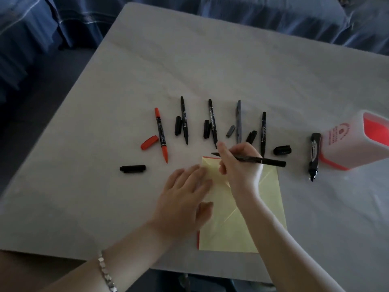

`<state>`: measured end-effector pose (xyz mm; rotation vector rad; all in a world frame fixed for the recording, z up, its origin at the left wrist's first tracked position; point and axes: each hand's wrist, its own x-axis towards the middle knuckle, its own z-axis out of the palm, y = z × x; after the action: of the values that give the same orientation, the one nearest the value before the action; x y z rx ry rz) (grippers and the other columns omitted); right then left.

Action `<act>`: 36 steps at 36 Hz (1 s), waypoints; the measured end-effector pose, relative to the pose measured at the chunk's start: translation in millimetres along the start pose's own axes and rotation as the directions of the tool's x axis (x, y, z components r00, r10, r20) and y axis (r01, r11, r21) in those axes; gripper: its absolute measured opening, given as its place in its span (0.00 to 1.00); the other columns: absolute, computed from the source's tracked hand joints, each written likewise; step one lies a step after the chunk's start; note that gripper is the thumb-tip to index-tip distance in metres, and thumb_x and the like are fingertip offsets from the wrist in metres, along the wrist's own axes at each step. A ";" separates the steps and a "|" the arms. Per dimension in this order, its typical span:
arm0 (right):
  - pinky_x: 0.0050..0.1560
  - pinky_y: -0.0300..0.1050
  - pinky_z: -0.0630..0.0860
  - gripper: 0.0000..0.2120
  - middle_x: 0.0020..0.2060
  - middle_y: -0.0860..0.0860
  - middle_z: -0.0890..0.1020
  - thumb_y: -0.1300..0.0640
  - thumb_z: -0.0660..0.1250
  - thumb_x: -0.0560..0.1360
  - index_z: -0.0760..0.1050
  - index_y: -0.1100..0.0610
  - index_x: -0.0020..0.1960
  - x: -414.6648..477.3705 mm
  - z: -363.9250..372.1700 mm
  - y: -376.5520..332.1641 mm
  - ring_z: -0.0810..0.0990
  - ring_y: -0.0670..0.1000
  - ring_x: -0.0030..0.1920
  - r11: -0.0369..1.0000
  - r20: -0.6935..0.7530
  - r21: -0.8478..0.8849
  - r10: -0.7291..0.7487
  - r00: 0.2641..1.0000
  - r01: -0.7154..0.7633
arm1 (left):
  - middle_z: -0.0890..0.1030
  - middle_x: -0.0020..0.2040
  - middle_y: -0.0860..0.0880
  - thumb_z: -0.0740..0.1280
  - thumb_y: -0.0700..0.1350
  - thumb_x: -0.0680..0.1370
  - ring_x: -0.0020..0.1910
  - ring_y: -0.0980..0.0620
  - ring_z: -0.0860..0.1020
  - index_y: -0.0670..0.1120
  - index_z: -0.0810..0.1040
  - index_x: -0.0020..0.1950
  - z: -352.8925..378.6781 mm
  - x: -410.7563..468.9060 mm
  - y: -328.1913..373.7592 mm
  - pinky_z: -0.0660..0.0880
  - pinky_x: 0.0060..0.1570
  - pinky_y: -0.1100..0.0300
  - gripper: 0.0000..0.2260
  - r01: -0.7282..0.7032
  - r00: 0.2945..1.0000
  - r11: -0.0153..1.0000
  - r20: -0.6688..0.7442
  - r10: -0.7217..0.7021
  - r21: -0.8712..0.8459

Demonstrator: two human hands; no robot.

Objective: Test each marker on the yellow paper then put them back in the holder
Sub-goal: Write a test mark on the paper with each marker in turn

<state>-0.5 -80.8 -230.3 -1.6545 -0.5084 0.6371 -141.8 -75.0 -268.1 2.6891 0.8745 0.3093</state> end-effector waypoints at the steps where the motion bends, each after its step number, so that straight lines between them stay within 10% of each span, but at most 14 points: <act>1: 0.22 0.36 0.68 0.14 0.21 0.53 0.74 0.58 0.71 0.70 0.69 0.58 0.31 2.2 9.1 6.2 0.70 0.46 0.19 0.999 -0.011 -0.043 0.004 1.000 -0.004 | 0.76 0.63 0.44 0.59 0.55 0.73 0.64 0.45 0.73 0.48 0.78 0.57 2.2 -0.6 -7.3 0.63 0.63 0.49 0.18 0.023 1.000 1.000 0.006 -0.023 -0.004; 36: 0.26 0.34 0.63 0.14 0.23 0.53 0.68 0.63 0.68 0.68 0.67 0.64 0.28 3.2 13.0 26.8 0.65 0.46 0.26 0.920 -0.058 -0.347 -0.213 0.975 0.181 | 0.71 0.69 0.43 0.58 0.58 0.71 0.69 0.45 0.67 0.53 0.72 0.66 -4.9 2.6 -4.7 0.56 0.67 0.50 0.24 0.135 0.987 0.990 0.090 -0.131 -0.037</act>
<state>-7.2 -73.8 -258.7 -1.9171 -0.7379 0.3305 -143.7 -68.8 -264.9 2.5683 1.0036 0.1777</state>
